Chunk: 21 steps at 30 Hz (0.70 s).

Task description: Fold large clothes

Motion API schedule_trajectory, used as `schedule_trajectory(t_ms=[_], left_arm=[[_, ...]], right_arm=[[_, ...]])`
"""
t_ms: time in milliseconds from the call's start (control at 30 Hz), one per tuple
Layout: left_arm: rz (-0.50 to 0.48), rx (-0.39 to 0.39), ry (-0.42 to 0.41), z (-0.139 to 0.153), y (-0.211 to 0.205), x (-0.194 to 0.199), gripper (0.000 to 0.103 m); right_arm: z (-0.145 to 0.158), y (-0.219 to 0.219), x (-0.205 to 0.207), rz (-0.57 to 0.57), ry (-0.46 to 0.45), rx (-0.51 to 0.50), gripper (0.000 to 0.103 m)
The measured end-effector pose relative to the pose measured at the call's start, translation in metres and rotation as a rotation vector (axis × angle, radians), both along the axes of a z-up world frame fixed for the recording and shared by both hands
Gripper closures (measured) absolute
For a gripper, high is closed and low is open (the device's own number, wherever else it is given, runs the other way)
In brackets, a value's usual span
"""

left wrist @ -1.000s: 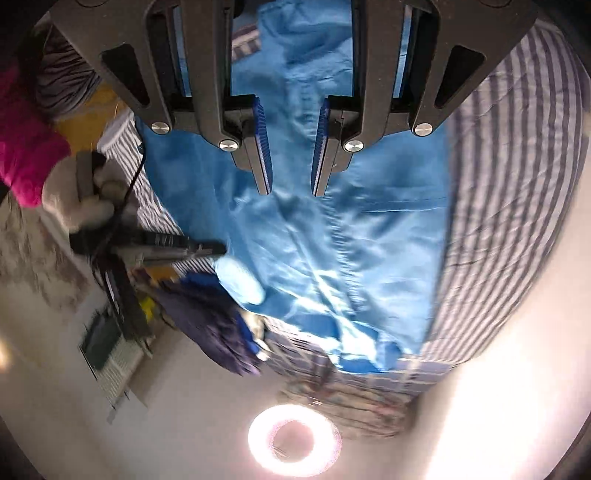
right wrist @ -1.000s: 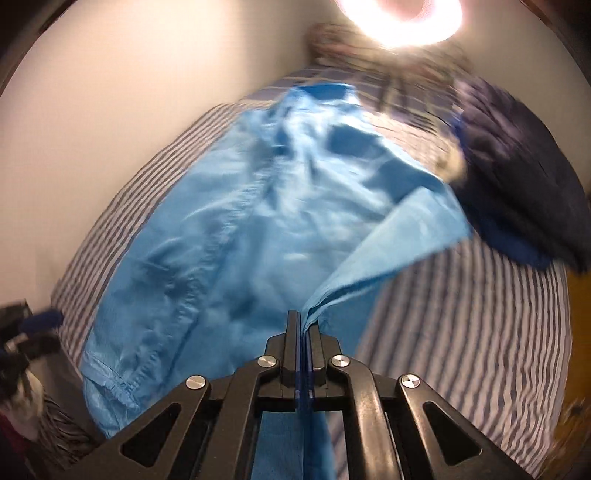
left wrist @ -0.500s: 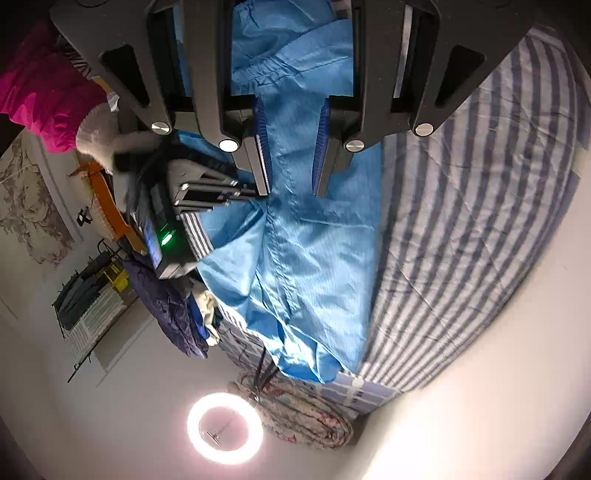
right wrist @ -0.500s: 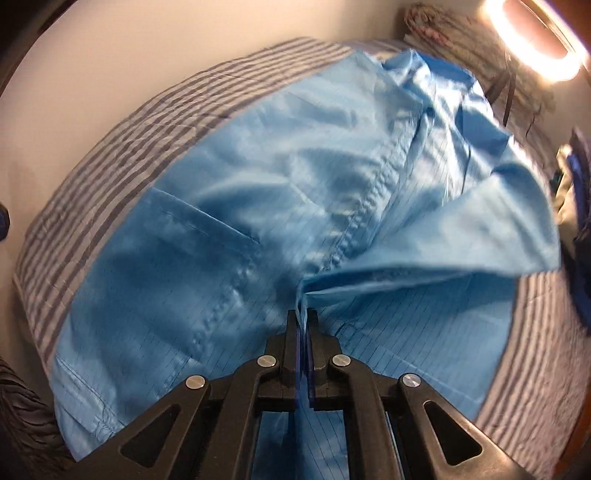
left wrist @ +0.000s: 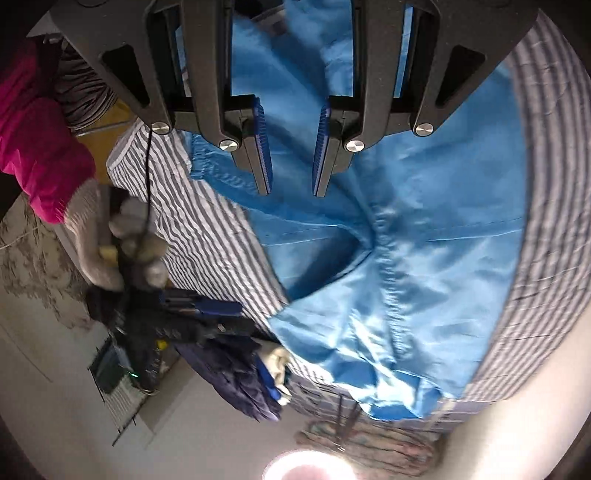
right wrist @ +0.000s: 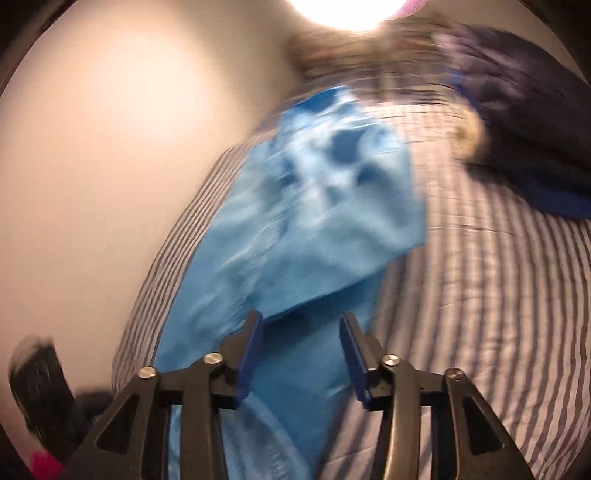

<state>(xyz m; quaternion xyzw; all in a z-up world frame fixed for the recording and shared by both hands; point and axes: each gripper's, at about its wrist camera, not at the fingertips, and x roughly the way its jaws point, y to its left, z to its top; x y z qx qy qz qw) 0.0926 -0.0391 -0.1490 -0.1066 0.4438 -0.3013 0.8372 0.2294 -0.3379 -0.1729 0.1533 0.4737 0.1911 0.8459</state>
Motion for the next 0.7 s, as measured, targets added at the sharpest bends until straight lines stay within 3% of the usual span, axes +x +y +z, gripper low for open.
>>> schedule_trajectory(t_ms=[200, 400, 433, 500, 533, 567, 633, 700], left_arm=[[-0.014, 0.002, 0.057, -0.017, -0.027, 0.025, 0.081], [-0.001, 0.048, 0.1, -0.042, -0.036, 0.045, 0.081], [-0.001, 0.052, 0.116, -0.048, -0.036, 0.048, 0.081], [-0.002, 0.065, 0.133, -0.055, -0.037, 0.052, 0.081], [-0.002, 0.071, 0.14, -0.058, -0.037, 0.053, 0.081], [-0.003, 0.073, 0.145, -0.06, -0.037, 0.053, 0.081], [-0.004, 0.075, 0.155, -0.064, -0.037, 0.054, 0.081], [-0.008, 0.073, 0.159, -0.066, -0.037, 0.054, 0.081]], right_arm=[[-0.03, -0.039, 0.054, -0.109, 0.041, 0.099, 0.04], [-0.058, -0.043, 0.095, -0.143, 0.053, 0.157, 0.035], [-0.063, -0.042, 0.101, -0.135, 0.061, 0.172, 0.037], [-0.068, -0.036, 0.111, -0.108, 0.078, 0.199, 0.064], [-0.067, -0.034, 0.114, -0.1, 0.086, 0.212, 0.083], [-0.064, -0.032, 0.117, -0.104, 0.076, 0.216, 0.091], [-0.052, -0.029, 0.12, -0.097, 0.043, 0.226, 0.099], [-0.033, -0.019, 0.125, -0.08, 0.012, 0.202, 0.101]])
